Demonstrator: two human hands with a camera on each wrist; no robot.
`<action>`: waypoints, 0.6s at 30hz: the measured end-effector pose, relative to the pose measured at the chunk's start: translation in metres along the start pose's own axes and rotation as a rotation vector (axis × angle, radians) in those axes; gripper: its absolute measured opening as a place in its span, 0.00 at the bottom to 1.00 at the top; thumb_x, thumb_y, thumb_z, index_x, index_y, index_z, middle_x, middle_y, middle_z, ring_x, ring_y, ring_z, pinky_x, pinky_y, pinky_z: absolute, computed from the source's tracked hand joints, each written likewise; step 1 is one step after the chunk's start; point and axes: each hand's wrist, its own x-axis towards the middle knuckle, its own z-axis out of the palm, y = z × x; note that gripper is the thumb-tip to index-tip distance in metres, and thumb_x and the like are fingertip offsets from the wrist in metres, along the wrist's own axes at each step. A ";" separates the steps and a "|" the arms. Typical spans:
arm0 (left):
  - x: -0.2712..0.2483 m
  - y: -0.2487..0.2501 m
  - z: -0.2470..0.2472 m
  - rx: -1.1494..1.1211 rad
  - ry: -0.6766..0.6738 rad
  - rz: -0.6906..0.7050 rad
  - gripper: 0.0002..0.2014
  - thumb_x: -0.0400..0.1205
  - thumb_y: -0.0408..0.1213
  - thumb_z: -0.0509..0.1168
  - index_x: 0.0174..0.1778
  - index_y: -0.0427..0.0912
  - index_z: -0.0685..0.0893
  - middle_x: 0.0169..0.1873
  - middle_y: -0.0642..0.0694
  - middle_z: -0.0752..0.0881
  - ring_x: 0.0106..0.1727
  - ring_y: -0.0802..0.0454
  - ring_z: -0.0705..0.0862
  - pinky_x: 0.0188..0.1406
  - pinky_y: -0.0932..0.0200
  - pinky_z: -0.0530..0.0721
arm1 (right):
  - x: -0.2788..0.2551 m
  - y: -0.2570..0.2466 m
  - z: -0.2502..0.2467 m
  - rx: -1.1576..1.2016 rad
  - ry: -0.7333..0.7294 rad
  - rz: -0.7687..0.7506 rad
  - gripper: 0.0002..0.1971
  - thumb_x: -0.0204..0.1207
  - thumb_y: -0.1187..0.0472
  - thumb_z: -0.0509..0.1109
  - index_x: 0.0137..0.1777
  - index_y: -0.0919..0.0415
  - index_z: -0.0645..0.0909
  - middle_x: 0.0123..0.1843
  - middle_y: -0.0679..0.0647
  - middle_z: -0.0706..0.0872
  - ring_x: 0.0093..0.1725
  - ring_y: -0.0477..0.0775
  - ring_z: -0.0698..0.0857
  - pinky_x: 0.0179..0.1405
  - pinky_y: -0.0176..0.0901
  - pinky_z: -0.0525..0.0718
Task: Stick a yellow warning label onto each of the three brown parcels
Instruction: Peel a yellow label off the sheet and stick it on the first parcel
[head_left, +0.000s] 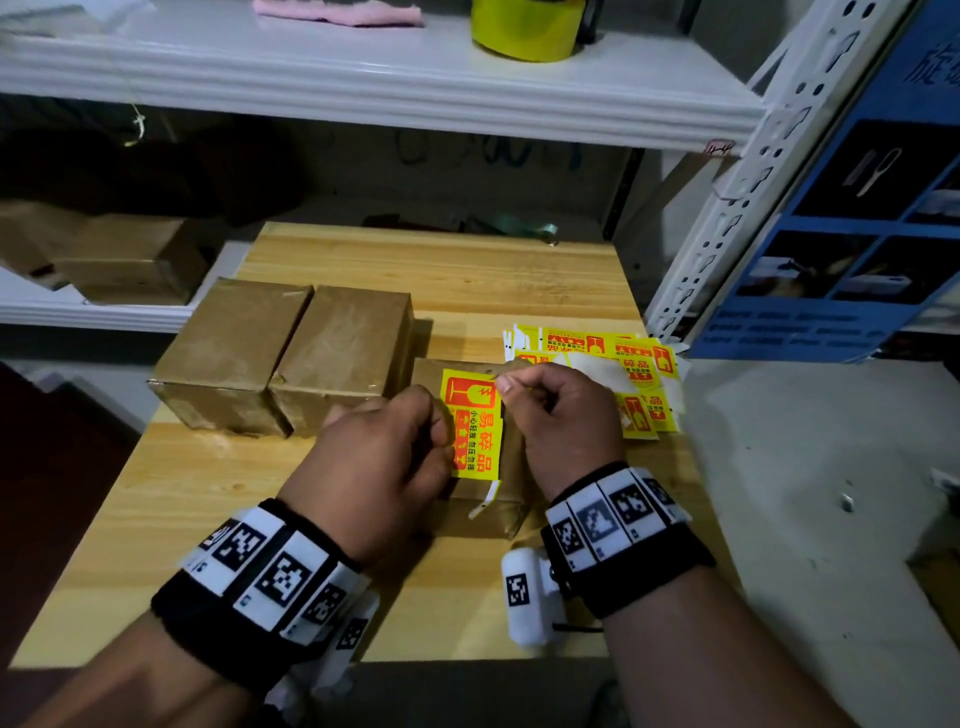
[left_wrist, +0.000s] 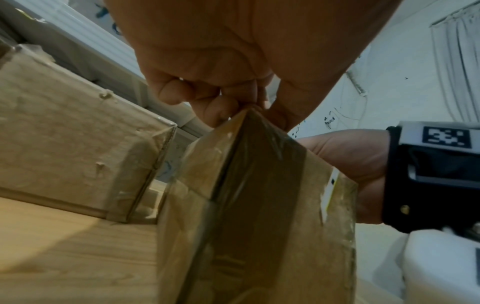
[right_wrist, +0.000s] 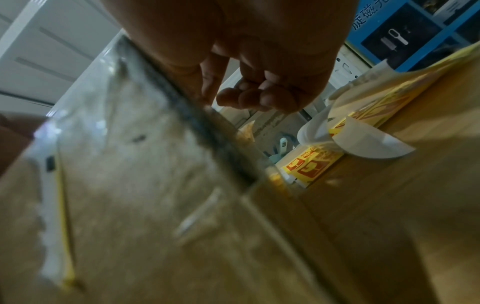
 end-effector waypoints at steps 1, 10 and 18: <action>0.001 -0.001 0.001 0.013 -0.006 0.003 0.05 0.76 0.50 0.65 0.43 0.57 0.76 0.33 0.59 0.83 0.39 0.55 0.81 0.49 0.49 0.76 | 0.001 0.002 0.001 0.004 -0.001 0.016 0.16 0.77 0.60 0.77 0.30 0.42 0.83 0.27 0.28 0.84 0.31 0.35 0.82 0.35 0.30 0.76; 0.003 -0.005 0.003 -0.021 -0.043 -0.004 0.06 0.74 0.50 0.67 0.41 0.55 0.77 0.31 0.56 0.83 0.37 0.53 0.82 0.38 0.52 0.76 | 0.001 0.009 0.007 -0.018 -0.026 0.094 0.09 0.77 0.58 0.77 0.35 0.49 0.87 0.25 0.26 0.82 0.29 0.31 0.82 0.31 0.24 0.73; 0.000 -0.010 0.002 -0.068 -0.014 -0.022 0.08 0.74 0.56 0.65 0.42 0.59 0.83 0.31 0.58 0.81 0.35 0.63 0.80 0.33 0.62 0.73 | 0.001 0.012 0.005 0.133 0.046 0.264 0.13 0.70 0.50 0.83 0.48 0.48 0.82 0.40 0.50 0.87 0.36 0.45 0.83 0.40 0.39 0.78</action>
